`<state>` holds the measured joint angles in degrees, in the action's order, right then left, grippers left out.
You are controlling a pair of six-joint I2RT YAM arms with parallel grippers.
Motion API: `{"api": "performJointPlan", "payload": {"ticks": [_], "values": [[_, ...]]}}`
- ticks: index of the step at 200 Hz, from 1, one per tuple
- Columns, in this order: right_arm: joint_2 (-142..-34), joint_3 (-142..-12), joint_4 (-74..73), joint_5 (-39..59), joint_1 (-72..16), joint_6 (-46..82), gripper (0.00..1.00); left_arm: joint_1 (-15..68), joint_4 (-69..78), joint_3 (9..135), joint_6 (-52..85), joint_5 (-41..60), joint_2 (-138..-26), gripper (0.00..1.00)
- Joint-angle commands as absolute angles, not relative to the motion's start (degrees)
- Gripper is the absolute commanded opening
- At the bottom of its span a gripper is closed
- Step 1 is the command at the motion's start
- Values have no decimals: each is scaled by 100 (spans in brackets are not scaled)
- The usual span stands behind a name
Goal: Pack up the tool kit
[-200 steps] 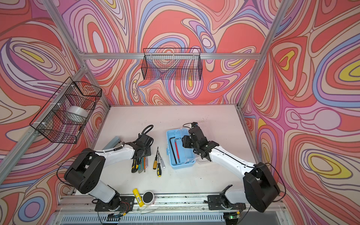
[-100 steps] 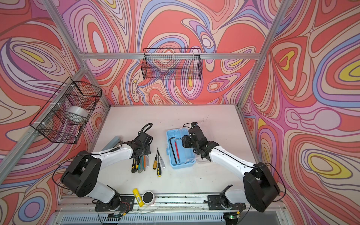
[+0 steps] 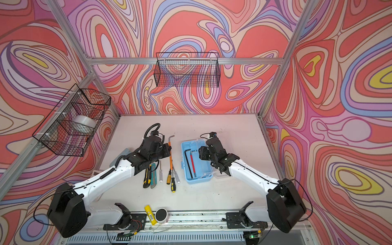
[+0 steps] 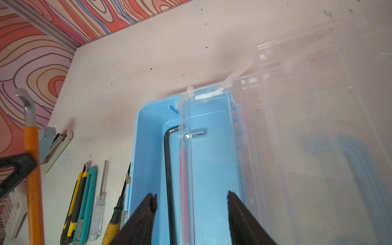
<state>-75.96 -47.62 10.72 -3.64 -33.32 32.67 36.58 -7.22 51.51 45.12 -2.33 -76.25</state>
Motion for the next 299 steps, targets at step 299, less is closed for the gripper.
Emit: {"api": "performJointPlan", "payload": {"ticks": [299], "values": [[-7418, -4549, 1057, -500, -3118, 3216, 61, 4377, -263, 6242, 5596, -624, -10342, 12]]}}
